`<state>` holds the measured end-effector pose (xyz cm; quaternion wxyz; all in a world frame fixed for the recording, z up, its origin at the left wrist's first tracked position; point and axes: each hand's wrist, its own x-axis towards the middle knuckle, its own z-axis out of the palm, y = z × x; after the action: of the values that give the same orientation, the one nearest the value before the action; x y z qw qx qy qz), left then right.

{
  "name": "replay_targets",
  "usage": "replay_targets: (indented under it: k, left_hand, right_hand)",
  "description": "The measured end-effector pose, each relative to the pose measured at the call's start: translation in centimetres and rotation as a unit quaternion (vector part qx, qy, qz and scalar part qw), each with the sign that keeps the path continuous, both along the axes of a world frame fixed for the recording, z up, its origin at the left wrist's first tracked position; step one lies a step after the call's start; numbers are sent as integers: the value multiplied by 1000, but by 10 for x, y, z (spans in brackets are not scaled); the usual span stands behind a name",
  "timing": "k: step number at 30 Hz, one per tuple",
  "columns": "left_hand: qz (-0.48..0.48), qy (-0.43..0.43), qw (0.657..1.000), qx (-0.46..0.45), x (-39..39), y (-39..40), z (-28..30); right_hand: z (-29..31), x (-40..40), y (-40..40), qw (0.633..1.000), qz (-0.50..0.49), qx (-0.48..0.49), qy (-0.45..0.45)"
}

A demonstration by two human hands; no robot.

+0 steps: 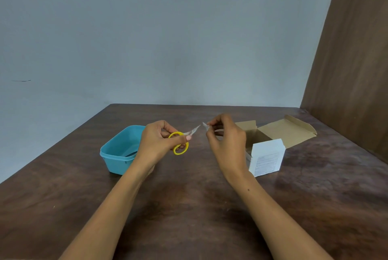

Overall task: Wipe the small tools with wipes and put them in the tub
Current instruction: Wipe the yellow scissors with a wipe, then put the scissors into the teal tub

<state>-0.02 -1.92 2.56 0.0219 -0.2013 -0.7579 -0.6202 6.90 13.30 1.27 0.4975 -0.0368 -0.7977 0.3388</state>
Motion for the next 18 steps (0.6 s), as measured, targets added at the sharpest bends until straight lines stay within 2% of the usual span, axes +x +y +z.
replay_targets:
  k: [3,8,12,18]
  left_hand:
    - [-10,-38,998,44,7,-5,11]
    - [24,-22,999,40,1,-35,37]
    - [74,-9,997,-19,-11,-67,48]
    - [146,-4,976,-162,-24,-83,40]
  right_hand:
    - [-1,1,-7,999,32,20,-21]
    - [-3,4,-19,987,119,92,-65]
    - [-5,3,-26,972,153,153,-88]
    - [-7,0,-25,970,159,162,-93]
